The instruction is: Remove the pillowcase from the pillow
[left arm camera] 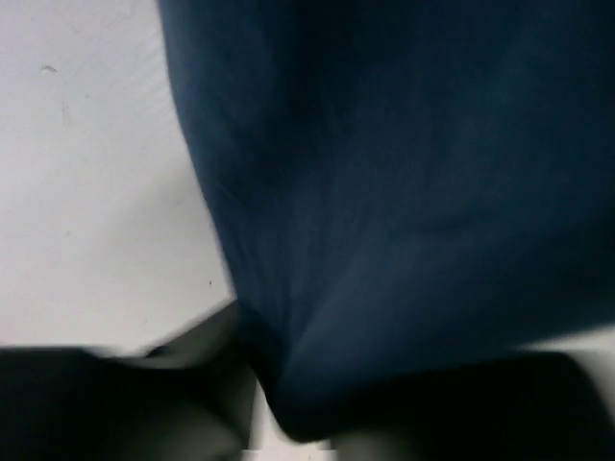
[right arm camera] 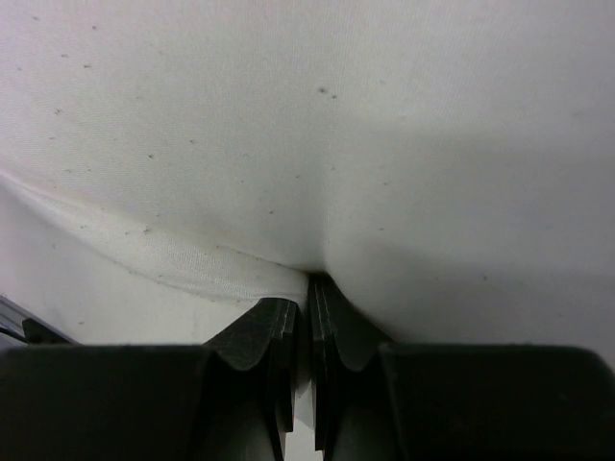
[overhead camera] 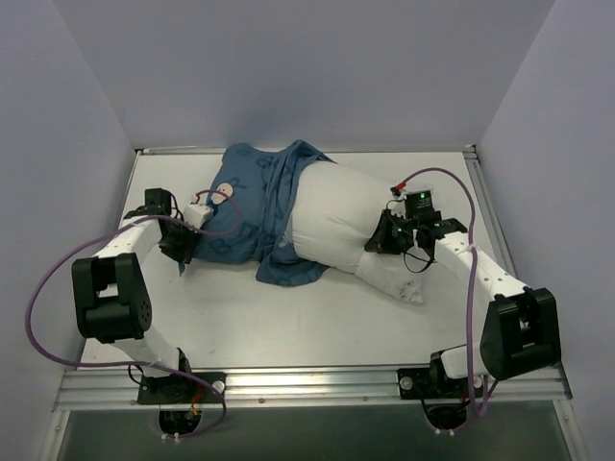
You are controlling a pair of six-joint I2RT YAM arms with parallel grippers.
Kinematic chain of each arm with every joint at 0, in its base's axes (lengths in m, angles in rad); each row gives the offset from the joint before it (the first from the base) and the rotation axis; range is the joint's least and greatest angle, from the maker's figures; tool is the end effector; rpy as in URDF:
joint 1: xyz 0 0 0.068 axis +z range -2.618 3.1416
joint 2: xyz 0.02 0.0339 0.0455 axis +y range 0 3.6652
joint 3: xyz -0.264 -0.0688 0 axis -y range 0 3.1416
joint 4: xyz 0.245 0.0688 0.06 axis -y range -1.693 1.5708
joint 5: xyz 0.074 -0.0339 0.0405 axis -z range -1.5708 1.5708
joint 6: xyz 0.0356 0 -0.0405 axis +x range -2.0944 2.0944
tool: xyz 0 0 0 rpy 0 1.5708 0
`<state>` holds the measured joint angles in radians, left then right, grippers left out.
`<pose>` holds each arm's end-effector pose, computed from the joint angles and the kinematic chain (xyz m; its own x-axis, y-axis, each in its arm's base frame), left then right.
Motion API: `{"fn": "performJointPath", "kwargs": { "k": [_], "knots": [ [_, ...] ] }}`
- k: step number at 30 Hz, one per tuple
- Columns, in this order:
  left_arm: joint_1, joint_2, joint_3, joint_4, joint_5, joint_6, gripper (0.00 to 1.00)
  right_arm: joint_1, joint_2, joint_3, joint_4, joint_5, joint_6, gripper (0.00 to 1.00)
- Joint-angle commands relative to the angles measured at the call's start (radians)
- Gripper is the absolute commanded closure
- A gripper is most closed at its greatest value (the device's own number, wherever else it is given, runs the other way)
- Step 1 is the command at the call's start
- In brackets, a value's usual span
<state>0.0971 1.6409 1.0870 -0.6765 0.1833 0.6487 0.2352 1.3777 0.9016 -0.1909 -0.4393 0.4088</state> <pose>0.3140 0.0241 0.1963 -0.7686 0.5220 -0.3698 0.5391 0.8397 0.0648 0.2863 0.0842 0.2479 -0.7650 0.1866 -0.6164 -0.2526 0.7935 0.5537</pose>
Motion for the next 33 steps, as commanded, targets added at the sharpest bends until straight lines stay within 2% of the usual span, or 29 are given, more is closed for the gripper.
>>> {"fn": "performJointPath", "kwargs": {
  "k": [1, 6, 11, 15, 21, 23, 24, 25, 28, 33],
  "knots": [
    [0.006, 0.01, 0.008, 0.109, -0.01, -0.056, 0.97, -0.046, 0.029, -0.001, -0.041, 0.071, -0.027, 1.0],
    [0.096, -0.091, 0.063, 0.153, -0.042, -0.156, 0.98, -0.131, 0.023, -0.032, -0.024, 0.083, -0.022, 1.0],
    [0.24, -0.18, 0.218, 0.137, -0.047, -0.169, 0.98, -0.223, -0.028, -0.059, -0.024, 0.094, -0.028, 1.0],
    [0.331, -0.19, 0.267, 0.128, -0.05, -0.169, 0.98, -0.258, -0.048, -0.063, -0.025, 0.1, -0.03, 1.0],
    [0.334, -0.274, 0.31, 0.051, 0.073, -0.23, 0.98, -0.269, -0.069, -0.023, -0.061, 0.1, -0.047, 1.0],
    [0.287, -0.328, 0.309, 0.035, 0.152, -0.253, 0.98, -0.241, -0.065, 0.049, -0.119, 0.106, -0.062, 1.0],
    [0.259, -0.345, 0.295, 0.028, 0.154, -0.256, 0.98, -0.206, -0.062, 0.086, -0.151, 0.178, -0.082, 0.95],
    [0.192, -0.377, 0.288, 0.025, 0.145, -0.258, 0.98, -0.151, -0.06, 0.17, -0.218, 0.227, -0.094, 0.73],
    [0.115, -0.417, 0.255, 0.022, 0.122, -0.276, 0.98, -0.073, -0.046, 0.304, -0.333, 0.391, -0.122, 0.51],
    [0.087, -0.42, 0.251, 0.02, 0.134, -0.314, 0.98, 0.018, 0.024, 0.615, -0.447, 0.522, -0.131, 0.43]
  ]
}}
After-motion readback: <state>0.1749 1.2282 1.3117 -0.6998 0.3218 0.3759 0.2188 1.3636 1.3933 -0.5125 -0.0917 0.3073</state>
